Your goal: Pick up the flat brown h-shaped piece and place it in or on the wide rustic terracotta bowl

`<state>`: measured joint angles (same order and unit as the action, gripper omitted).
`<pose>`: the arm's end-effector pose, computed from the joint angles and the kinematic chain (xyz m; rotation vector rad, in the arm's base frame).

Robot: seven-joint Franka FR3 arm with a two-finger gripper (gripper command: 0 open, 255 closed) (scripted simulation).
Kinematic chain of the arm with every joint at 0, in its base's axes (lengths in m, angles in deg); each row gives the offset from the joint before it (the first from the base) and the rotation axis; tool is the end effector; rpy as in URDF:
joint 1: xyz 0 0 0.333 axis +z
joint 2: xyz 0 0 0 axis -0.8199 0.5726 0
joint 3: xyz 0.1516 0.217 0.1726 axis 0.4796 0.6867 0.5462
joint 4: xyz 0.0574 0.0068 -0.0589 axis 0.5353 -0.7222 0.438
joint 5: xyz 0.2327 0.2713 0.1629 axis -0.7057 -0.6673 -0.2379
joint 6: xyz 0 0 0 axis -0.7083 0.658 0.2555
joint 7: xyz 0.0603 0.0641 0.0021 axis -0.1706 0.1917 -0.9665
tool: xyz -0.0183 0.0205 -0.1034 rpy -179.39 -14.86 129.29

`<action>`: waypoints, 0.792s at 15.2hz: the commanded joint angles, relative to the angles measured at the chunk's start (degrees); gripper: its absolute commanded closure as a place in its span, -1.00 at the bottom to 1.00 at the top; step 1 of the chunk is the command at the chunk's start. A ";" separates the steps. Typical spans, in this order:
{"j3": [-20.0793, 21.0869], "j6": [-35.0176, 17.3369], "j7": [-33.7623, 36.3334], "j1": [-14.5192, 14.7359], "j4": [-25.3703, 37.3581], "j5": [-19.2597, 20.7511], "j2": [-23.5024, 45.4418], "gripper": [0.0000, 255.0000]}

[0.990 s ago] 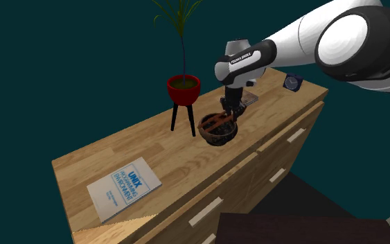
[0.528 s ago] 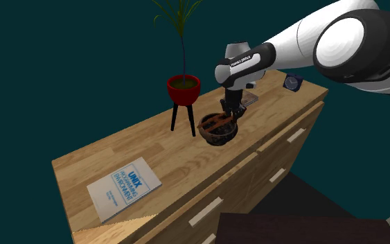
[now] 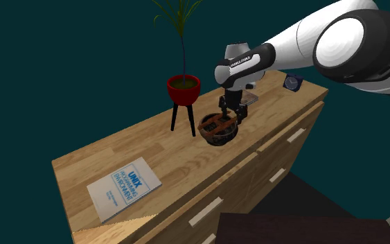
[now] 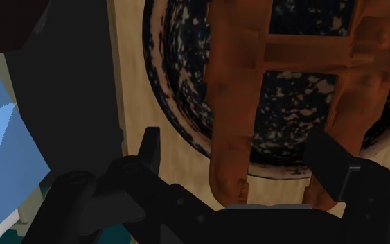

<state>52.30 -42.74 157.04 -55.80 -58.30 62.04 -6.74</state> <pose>0.6917 0.1823 0.1908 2.7668 -1.2713 -0.1190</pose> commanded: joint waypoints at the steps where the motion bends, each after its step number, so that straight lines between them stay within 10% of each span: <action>1: 0.28 1.40 -0.22 -0.04 0.58 -0.34 -0.85 -1.00; 12: 0.98 5.26 -0.77 -0.10 2.25 -1.23 -3.13 -1.00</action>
